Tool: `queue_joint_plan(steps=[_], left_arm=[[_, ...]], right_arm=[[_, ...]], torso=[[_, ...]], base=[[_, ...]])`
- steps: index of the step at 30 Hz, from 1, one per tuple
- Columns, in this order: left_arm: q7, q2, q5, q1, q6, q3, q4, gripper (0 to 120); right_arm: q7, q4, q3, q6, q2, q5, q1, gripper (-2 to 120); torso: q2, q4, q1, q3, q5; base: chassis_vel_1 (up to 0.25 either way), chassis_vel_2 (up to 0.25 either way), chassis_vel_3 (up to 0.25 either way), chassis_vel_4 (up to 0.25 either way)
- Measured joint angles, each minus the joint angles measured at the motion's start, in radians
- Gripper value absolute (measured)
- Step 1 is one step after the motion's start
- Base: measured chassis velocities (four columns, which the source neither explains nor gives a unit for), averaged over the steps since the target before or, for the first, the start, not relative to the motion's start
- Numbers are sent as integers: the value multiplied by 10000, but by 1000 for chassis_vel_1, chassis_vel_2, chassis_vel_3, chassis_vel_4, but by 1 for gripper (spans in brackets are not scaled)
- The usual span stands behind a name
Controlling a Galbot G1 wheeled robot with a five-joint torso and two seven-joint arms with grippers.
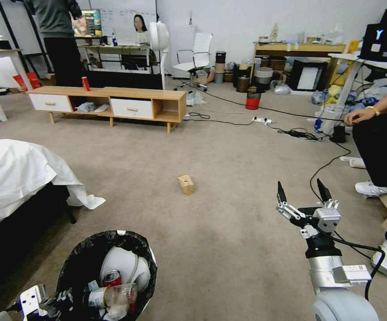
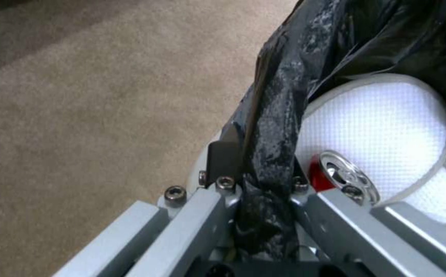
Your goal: Pick up the trash bin and place the garbage on the floor into it.
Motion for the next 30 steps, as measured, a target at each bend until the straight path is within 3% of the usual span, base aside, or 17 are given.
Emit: queue_joint_plan(steps=[18, 30], left_arm=[[-110, 33, -48, -6, 0, -62, -35, 2], [-122, 54, -84, -59, -1, -90, 20, 2]], right_arm=[[-559, -453, 195, 513, 99, -219, 67, 100], [-561, -529, 145, 534, 127, -228, 89, 100]], torso=[[1, 3, -1, -1, 1], [0, 4, -1, 0, -3]], base=[[-4, 3, 3, -4], [-201, 178, 188, -181]])
